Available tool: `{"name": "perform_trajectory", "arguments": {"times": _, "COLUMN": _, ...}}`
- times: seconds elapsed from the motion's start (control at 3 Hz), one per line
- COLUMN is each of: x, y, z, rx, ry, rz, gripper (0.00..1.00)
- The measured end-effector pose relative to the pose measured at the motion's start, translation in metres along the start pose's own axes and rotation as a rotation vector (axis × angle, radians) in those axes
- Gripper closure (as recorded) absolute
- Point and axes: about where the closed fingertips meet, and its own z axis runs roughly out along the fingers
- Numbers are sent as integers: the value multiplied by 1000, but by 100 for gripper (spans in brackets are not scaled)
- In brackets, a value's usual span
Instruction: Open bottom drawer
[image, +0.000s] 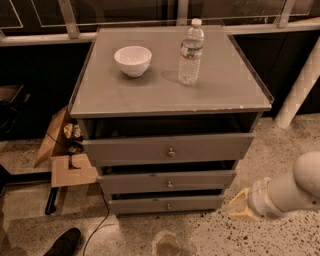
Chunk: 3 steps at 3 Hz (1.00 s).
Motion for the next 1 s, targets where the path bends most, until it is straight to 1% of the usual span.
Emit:
{"name": "perform_trajectory", "arguments": {"times": 0.33, "x": 40, "y": -15, "z": 71, "rx": 1, "ry": -57, "rz": 13, "gripper": 100}}
{"name": "perform_trajectory", "arguments": {"times": 0.67, "x": 68, "y": -30, "z": 136, "rx": -47, "ry": -109, "rz": 46, "gripper": 100}}
{"name": "perform_trajectory", "arguments": {"times": 1.0, "x": 80, "y": -13, "z": 171, "rx": -106, "ry": -134, "rz": 85, "gripper": 100}}
